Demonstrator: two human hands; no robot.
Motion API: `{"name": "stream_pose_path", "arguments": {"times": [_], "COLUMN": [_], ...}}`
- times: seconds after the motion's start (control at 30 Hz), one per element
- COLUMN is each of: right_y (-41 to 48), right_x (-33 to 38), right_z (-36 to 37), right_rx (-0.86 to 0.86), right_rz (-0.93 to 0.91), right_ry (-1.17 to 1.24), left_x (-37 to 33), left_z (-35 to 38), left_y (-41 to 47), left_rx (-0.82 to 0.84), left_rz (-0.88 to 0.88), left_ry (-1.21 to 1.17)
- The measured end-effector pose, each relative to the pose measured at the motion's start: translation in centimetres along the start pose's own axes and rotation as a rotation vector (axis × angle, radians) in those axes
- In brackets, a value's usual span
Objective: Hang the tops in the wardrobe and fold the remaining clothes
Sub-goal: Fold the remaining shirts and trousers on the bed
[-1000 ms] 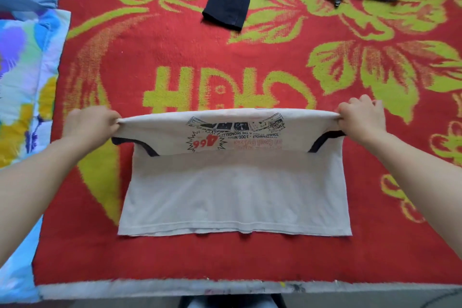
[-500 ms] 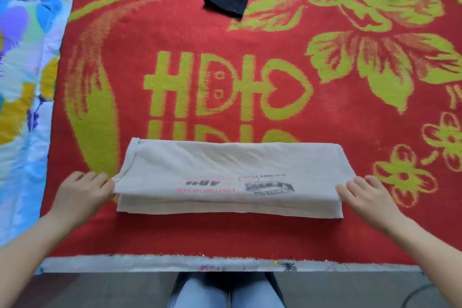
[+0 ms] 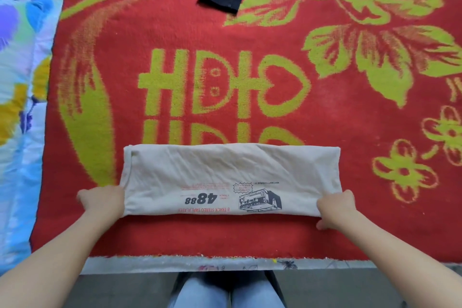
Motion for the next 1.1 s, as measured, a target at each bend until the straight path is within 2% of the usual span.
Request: {"name": "stream_pose_path", "arguments": {"times": [0.03, 0.13, 0.17, 0.27, 0.37, 0.43, 0.5, 0.57, 0.6, 0.63, 0.67, 0.7, 0.73, 0.8, 0.87, 0.93, 0.97, 1.0, 1.03, 1.1], "right_y": [0.1, 0.2, 0.8, 1.9, 3.9, 4.9, 5.6, 5.9, 6.0, 6.1, 6.0, 5.8, 5.6, 4.7, 3.5, 2.8, 2.7, 2.6, 2.4, 2.1], "right_x": [0.5, -0.9, -1.3, -1.7, -2.4, -2.9, -3.5, -3.9, -3.9, -3.7, -3.5, -3.4, -3.4, -4.1, -5.1, -5.2, -5.1, -4.7, -4.4, -3.9], "right_z": [-1.8, -6.8, -7.2, -8.5, -7.5, -6.6, -5.3, -4.1, -3.8, -3.6, -3.6, -3.7, -4.0, -4.3, -3.1, -0.3, 1.0, 2.1, 2.7, 3.4], "right_rx": [-0.118, -0.682, -0.735, -0.713, -0.566, -0.46, -0.38, -0.34, -0.326, -0.317, -0.307, -0.314, -0.341, -0.447, -0.515, -0.415, -0.345, -0.286, -0.249, -0.226], "right_rz": [0.009, 0.073, 0.093, 0.14, 0.22, 0.241, 0.241, 0.231, 0.221, 0.211, 0.206, 0.205, 0.21, 0.282, 0.431, 0.557, 0.584, 0.586, 0.57, 0.534], "right_ry": [0.028, 0.328, 0.434, 0.513, 0.583, 0.593, 0.628, 0.646, 0.658, 0.666, 0.681, 0.71, 0.749, 0.847, 1.022, 1.233, 1.321, 1.38, 1.405, 1.395], "left_x": [0.3, 1.0, 1.2, 1.0, 1.4, 2.2, 3.6, 4.1, 4.6, 5.8, 7.2, 8.9, 10.3, 10.4, 6.2, -0.5, -3.8, -5.8, -6.5, -4.7], "left_z": [-1.6, -5.3, -5.6, -5.7, -5.2, -4.4, -3.3, -1.9, -1.2, -0.2, 0.6, 1.0, 1.1, -0.9, -4.8, -6.8, -5.7, -4.2, -2.6, 0.1], "left_y": [0.6, 2.2, 2.9, 4.4, 5.6, 6.4, 7.3, 7.7, 8.0, 8.2, 8.5, 8.5, 8.2, 6.8, 3.3, -0.5, -1.4, -1.7, -1.2, -0.2], "left_rx": [-0.069, -0.36, -0.408, -0.391, -0.355, -0.318, -0.251, -0.069, 0.003, 0.016, -0.014, -0.081, -0.182, -0.379, -0.602, -0.751, -0.739, -0.676, -0.562, -0.409], "left_rz": [-0.042, -0.083, -0.095, -0.125, -0.203, -0.243, -0.315, -0.382, -0.421, -0.46, -0.504, -0.527, -0.545, -0.468, -0.229, 0.103, 0.22, 0.256, 0.244, 0.068], "left_ry": [-0.09, -0.477, -0.616, -0.773, -0.842, -1.006, -1.375, -1.875, -2.038, -2.075, -2.058, -1.927, -1.751, -1.34, -1.078, -0.796, -0.654, -0.566, -0.541, -0.573]}}
Point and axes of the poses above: each hand's wrist, its own y-axis towards the middle knuckle, its own z-axis out of the palm, x = y × z, the point moved 9 cm from there along y, towards the middle knuckle
